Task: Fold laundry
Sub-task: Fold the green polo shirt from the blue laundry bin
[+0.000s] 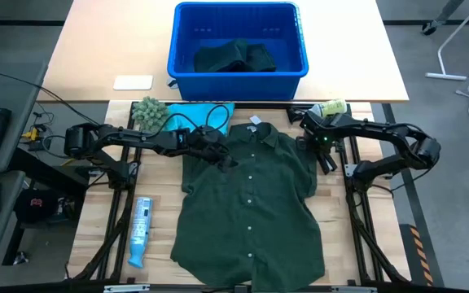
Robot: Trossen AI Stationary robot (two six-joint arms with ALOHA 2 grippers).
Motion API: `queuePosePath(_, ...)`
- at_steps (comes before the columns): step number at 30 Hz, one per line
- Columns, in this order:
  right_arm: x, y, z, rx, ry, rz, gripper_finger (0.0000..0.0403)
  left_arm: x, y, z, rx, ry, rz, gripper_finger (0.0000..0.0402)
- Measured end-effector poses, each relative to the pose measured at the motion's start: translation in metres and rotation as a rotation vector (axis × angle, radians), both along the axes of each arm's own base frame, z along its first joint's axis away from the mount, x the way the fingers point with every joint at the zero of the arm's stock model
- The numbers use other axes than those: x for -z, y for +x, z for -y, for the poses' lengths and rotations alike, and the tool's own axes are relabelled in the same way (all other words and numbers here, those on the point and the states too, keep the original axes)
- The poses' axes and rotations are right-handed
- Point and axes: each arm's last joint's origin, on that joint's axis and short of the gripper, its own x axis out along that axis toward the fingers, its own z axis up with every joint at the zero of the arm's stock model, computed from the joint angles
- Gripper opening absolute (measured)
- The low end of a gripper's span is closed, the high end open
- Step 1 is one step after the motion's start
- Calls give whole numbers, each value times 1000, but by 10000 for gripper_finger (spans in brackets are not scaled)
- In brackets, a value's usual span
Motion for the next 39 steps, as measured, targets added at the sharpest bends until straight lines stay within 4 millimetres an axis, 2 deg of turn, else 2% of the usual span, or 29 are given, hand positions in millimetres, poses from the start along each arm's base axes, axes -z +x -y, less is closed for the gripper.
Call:
queuePosePath(12,0,4,-5,80,-36,-22,114,0,0,0,12,16,-1,204)
queuePosePath(18,0,10,-16,87,-31,-22,114,0,0,0,13,16,-1,204)
queuePosePath(22,0,8,-21,141,-60,-83,114,0,0,1,15,16,-1,204)
queuePosePath(39,0,12,-24,321,-96,-48,114,2,-1,4,42,33,-30,204)
